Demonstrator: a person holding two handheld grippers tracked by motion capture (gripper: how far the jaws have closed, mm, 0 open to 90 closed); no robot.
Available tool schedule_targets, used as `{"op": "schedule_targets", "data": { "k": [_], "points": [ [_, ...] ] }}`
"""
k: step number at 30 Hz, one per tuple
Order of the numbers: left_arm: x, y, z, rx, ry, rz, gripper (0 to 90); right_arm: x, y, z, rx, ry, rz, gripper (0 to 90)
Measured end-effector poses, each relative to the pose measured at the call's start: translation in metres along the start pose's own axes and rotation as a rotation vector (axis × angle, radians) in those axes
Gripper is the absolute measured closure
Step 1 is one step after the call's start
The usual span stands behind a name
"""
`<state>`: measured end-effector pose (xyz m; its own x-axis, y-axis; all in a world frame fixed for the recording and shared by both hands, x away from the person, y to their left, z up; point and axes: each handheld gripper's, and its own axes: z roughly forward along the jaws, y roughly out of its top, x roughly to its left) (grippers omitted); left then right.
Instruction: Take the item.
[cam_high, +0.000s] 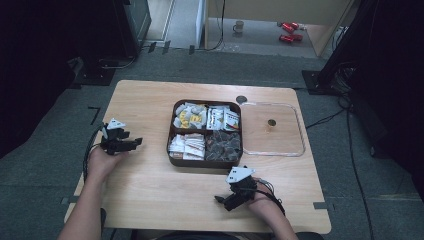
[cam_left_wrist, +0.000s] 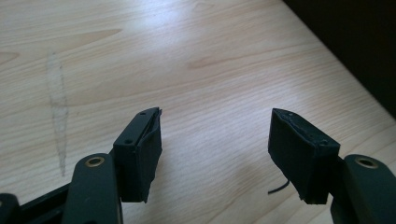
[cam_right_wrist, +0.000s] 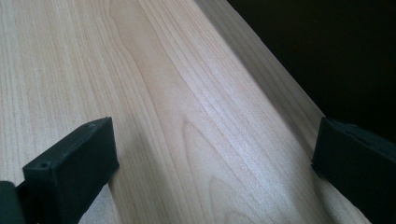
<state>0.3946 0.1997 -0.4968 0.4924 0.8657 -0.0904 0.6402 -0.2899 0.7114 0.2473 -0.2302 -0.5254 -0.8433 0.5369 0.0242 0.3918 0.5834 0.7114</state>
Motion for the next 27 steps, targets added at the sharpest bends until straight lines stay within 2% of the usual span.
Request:
{"op": "schedule_targets", "data": {
  "k": [2, 5, 6, 8, 11, 12, 15, 21, 23, 25, 26, 27],
  "points": [
    [-0.001, 0.002, 0.0, -0.004, -0.021, -0.008, 35.4, 0.0, 0.0, 0.0, 0.0, 0.0, -0.001, 0.0],
    [-0.005, 0.006, -0.002, -0.006, -0.021, 0.029, 36.0, 0.0, 0.0, 0.0, 0.0, 0.0, -0.001, 0.0],
    [-0.007, 0.007, -0.003, -0.013, -0.027, 0.039, 38.7, 0.0, 0.0, 0.0, 0.0, 0.0, 0.0, 0.0],
    [-0.009, 0.01, -0.005, -0.036, -0.041, 0.035, 42.7, 0.0, 0.0, 0.0, 0.0, 0.0, 0.0, 0.0],
    [-0.01, 0.013, -0.006, -0.045, -0.056, 0.033, 43.4, 0.0, 0.0, 0.0, 0.0, 0.0, 0.0, 0.0],
    [-0.012, 0.015, -0.007, -0.041, -0.076, 0.034, 43.4, 0.0, 0.0, 0.0, 0.0, 0.0, 0.0, 0.0],
    [-0.02, 0.021, -0.007, -0.022, -0.091, 0.063, 46.8, 0.0, 0.0, 0.0, 0.0, 0.0, 0.0, 0.0],
    [-0.036, 0.03, -0.013, -0.064, -0.113, 0.108, 49.2, 0.0, 0.0, 0.0, 0.002, 0.001, -0.001, 0.0],
    [-0.042, 0.033, -0.014, -0.071, -0.125, 0.126, 49.2, 0.0, 0.0, 0.0, 0.002, 0.001, -0.001, 0.0],
    [-0.045, 0.034, -0.015, -0.073, -0.126, 0.136, 48.0, 0.0, 0.0, 0.0, 0.001, 0.001, -0.003, 0.0],
    [-0.05, 0.036, -0.016, -0.073, -0.119, 0.153, 46.0, 0.0, 0.0, 0.0, 0.001, 0.003, -0.003, 0.0],
    [-0.052, 0.037, -0.017, -0.075, -0.131, 0.154, 46.9, 0.0, 0.0, 0.0, 0.0, 0.003, -0.003, 0.0]
  ]
}}
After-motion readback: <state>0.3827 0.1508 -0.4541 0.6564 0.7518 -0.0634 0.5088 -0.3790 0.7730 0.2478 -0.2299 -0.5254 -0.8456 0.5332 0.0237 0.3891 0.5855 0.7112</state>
